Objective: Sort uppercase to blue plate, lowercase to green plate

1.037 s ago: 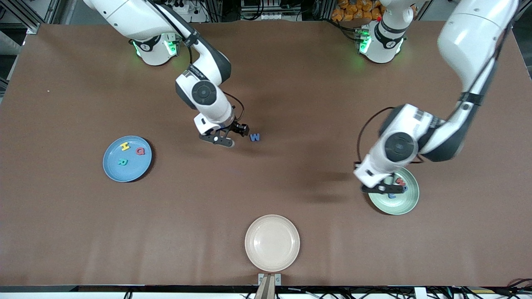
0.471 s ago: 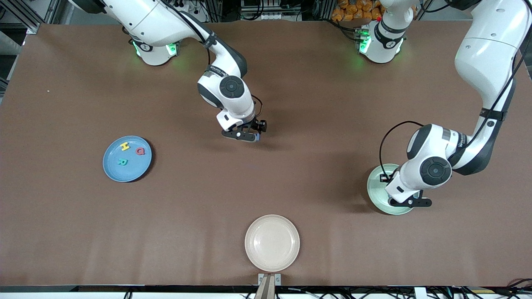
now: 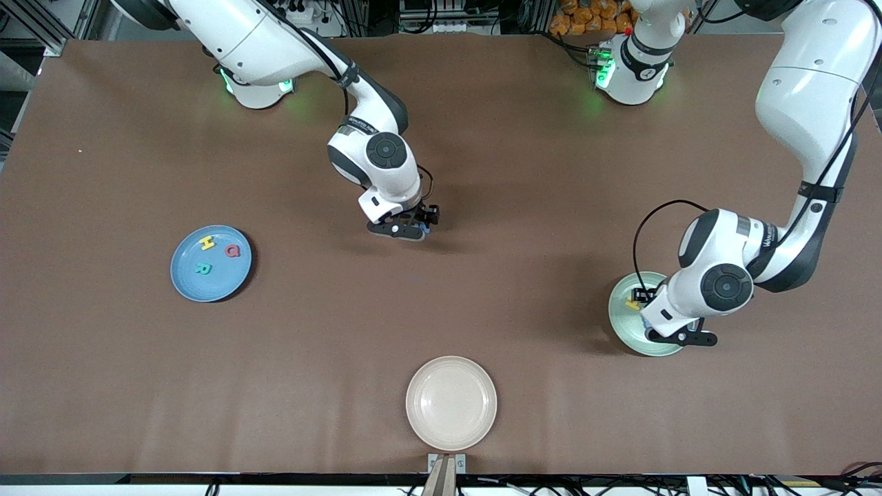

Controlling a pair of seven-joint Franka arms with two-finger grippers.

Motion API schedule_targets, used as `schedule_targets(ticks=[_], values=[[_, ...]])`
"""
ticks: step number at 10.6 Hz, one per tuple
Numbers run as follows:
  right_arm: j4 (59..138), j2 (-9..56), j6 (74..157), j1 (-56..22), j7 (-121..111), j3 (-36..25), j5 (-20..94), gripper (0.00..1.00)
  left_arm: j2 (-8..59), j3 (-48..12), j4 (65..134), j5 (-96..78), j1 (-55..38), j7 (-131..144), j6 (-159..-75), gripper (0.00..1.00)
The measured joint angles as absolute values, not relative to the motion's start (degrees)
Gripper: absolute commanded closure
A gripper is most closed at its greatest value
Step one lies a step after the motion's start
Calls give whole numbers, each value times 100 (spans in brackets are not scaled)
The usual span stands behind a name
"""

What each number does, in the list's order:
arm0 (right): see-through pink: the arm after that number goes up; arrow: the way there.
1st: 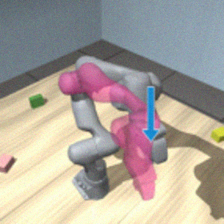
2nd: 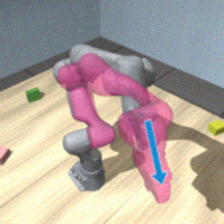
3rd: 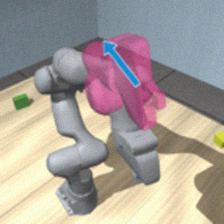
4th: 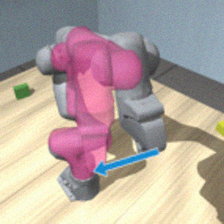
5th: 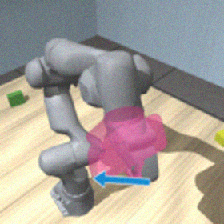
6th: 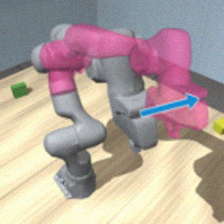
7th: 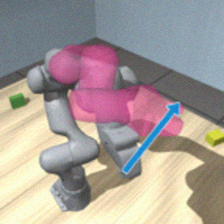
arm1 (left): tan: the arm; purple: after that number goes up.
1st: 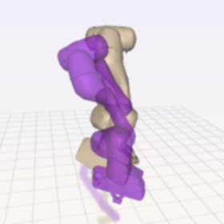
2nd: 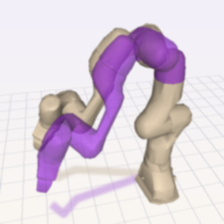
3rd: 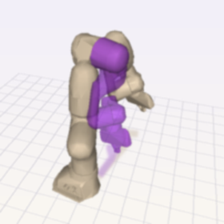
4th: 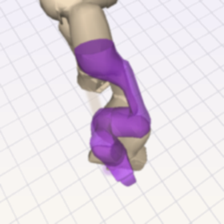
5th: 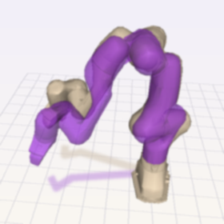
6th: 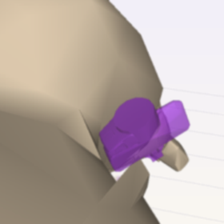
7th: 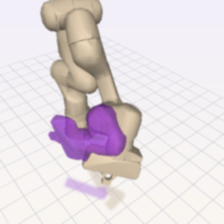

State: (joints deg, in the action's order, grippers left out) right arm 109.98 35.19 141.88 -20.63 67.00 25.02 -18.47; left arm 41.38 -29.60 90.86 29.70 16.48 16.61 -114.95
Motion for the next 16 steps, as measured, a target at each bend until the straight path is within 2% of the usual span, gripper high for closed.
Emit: schedule_targets(ticks=[3,8,9,11,14,15,16], values=[[10981,3602,14499,-2091,6700,2448,-1910,20,3633,-2982,8690,2967,1771,1287,-11458,0],[10908,3710,14565,-2391,6700,2222,-1932,22,1811,-2994,8617,1582,1897,1016,-10491,0],[10883,3731,14565,-2416,6700,2205,-1934,30,1500,-2992,8616,1389,1912,1016,-10250,0],[10854,3775,14567,-2437,6700,2201,-1942,37,979,-2986,8624,1037,2011,1016,-9852,0],[10845,3803,14579,-2472,6700,2186,-1949,43,491,-2958,8639,406,2309,1000,-9644,0],[10842,3803,14578,-2473,6700,2181,-1950,49,360,-2835,8645,337,2255,981,-9589,0],[10841,3799,14575,-2474,6700,2179,-1969,55,269,-2468,8664,305,1944,951,-9515,0]])
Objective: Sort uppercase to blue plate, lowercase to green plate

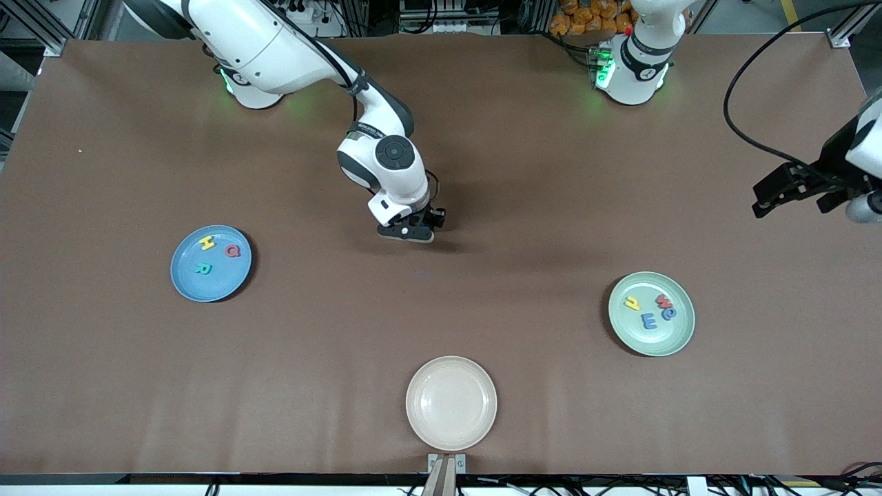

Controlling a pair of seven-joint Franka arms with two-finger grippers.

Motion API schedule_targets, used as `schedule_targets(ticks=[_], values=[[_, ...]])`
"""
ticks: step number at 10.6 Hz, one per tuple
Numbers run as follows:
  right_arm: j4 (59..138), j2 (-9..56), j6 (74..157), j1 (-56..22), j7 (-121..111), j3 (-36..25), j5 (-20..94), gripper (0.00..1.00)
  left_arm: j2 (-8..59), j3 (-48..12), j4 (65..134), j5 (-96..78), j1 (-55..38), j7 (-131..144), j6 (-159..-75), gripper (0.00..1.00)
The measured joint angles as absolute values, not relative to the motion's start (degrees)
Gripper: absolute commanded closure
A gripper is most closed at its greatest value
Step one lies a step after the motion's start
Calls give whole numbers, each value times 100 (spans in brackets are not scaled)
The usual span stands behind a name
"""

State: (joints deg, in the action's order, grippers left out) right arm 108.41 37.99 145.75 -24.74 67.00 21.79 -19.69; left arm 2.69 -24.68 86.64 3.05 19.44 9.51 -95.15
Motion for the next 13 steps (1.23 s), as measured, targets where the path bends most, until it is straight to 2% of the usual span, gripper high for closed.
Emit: schedule_targets(ticks=[2,3,10,13], values=[[10839,3791,14568,-2476,6703,2173,-2036,65,216,-1331,8713,217,831,925,-9437,0],[10832,3774,14568,-2477,6704,2175,-2041,68,216,-1028,8730,188,513,925,-9434,0],[10761,3787,14536,-2411,6607,2059,-2077,69,223,-934,8830,183,374,920,-9423,0],[10591,3728,14033,-2117,5937,2045,-2104,69,223,-934,8836,183,362,913,-9314,0]])
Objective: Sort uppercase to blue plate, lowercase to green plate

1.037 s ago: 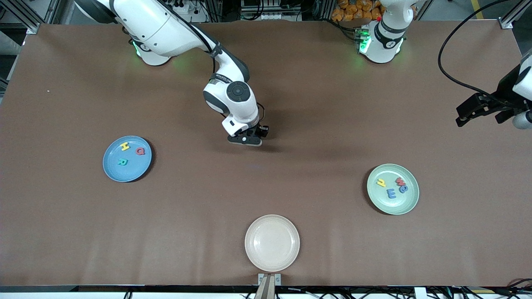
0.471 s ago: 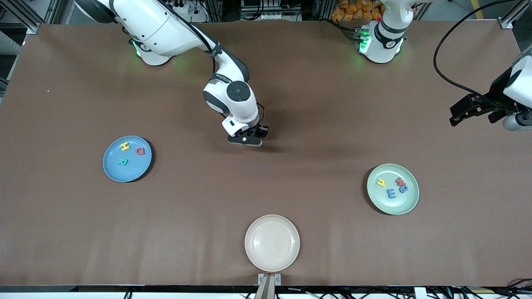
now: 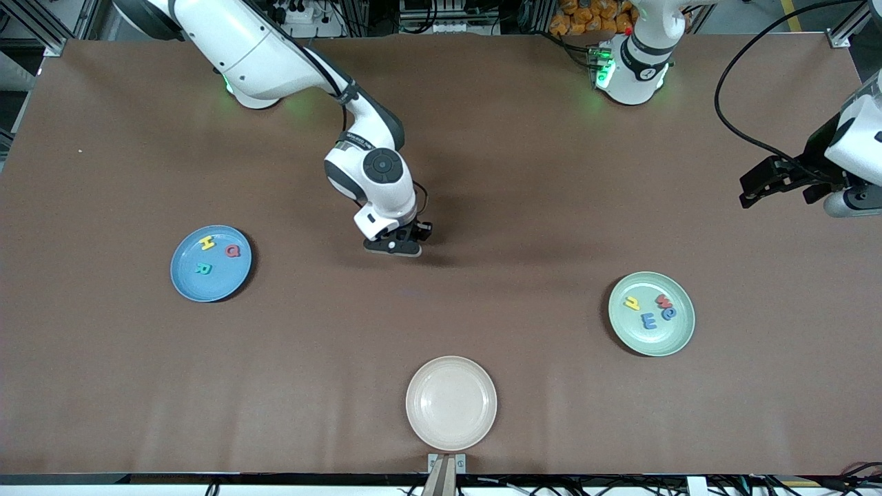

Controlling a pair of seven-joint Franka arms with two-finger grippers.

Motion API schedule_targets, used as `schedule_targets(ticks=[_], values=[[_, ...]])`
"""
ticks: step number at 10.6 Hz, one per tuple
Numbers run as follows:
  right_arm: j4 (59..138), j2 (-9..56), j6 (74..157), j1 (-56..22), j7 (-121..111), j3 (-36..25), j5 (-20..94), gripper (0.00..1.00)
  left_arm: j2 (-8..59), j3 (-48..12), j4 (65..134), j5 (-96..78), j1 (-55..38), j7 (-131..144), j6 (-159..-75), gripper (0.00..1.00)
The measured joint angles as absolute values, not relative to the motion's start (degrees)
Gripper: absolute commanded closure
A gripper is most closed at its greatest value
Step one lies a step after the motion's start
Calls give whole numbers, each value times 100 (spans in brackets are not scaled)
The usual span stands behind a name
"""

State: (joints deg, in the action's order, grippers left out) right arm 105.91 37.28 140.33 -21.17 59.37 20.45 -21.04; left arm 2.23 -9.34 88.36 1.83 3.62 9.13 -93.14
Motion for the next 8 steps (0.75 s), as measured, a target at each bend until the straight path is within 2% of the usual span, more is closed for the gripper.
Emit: schedule_targets(ticks=[3,5,8], values=[[10558,3487,13578,-1784,5015,2050,-2059,69,223,-933,8838,182,366,893,-9084,0],[10570,3286,13259,-1566,4182,2043,-1640,69,223,-932,8843,182,366,847,-9040,0],[10853,2891,13018,-1120,2578,1693,-1118,68,223,-931,8851,182,365,839,-9034,0]])
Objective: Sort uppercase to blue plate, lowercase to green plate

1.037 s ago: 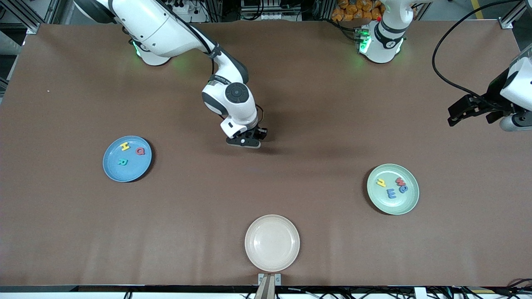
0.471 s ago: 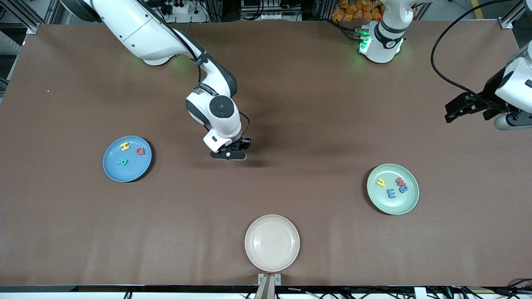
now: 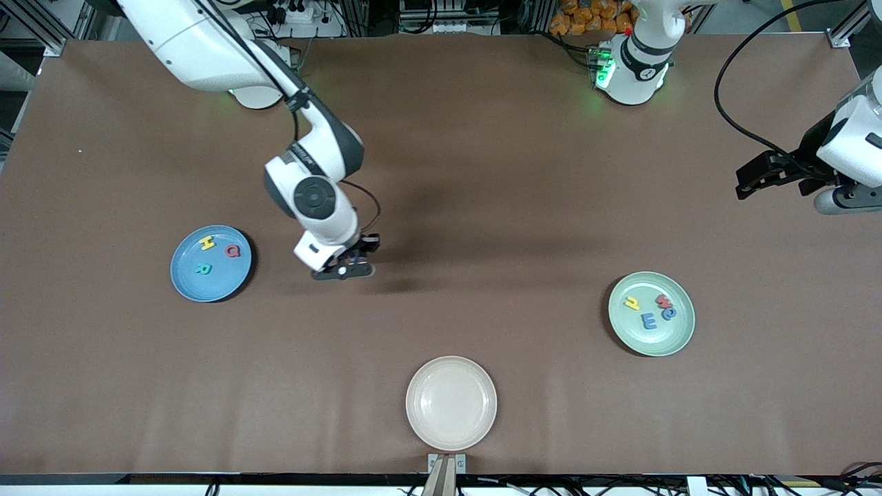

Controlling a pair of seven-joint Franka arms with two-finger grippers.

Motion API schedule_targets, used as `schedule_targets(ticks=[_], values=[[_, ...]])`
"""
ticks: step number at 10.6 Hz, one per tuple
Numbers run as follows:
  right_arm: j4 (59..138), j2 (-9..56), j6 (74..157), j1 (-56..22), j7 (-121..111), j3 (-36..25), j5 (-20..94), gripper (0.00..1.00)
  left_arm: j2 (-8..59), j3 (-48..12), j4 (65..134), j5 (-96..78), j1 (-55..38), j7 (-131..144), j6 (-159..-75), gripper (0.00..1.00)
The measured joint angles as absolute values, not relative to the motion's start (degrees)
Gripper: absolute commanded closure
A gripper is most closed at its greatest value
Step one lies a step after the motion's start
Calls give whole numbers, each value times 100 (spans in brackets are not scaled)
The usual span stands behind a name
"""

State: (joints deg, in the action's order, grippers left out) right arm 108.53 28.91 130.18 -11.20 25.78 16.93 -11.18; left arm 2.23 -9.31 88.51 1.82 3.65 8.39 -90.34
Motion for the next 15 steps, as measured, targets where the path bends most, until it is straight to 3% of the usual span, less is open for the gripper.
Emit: schedule_targets(ticks=[7,11,12,13,15], values=[[11479,2456,12404,-564,-1684,-159,-156,68,234,-928,8865,181,363,839,-9025,0],[11797,2450,12025,-398,-2854,-720,-16,64,235,-926,8866,179,367,839,-9021,0],[11891,2451,12027,-391,-2895,-756,-15,53,234,-924,8865,179,368,838,-9021,0],[11977,2451,12027,-391,-2898,-762,-15,50,234,-924,8862,179,368,838,-9021,0],[12081,2452,12038,-391,-2899,-762,-12,33,233,-924,8859,179,359,838,-9023,0]])
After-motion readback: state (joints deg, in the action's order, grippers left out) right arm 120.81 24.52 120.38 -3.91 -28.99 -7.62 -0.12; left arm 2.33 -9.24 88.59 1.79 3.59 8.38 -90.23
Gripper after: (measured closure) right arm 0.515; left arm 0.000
